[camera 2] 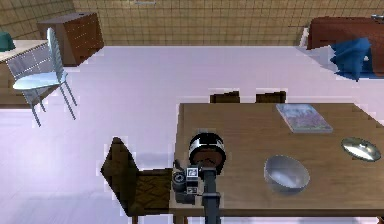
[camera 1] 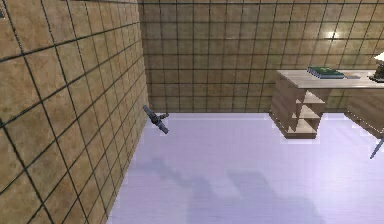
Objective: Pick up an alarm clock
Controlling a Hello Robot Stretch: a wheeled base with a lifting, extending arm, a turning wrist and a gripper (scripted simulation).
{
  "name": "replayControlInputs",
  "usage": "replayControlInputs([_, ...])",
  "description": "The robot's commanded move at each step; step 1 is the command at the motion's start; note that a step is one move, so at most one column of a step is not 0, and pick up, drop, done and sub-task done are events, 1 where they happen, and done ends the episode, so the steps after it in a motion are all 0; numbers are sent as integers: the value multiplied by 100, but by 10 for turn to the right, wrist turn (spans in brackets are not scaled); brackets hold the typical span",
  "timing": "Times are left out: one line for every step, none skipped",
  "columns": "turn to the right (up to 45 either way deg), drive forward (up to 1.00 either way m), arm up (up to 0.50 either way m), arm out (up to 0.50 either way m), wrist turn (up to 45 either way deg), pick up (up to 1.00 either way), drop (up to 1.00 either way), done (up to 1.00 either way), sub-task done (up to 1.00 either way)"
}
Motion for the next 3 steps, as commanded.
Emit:
replayControlInputs([0,0,0,0,0,100,0,0,0])
replayControlInputs([0,0,10,0,0,0,0,0,0])
replayControlInputs([0,0,0,0,0,0,0,100,0])
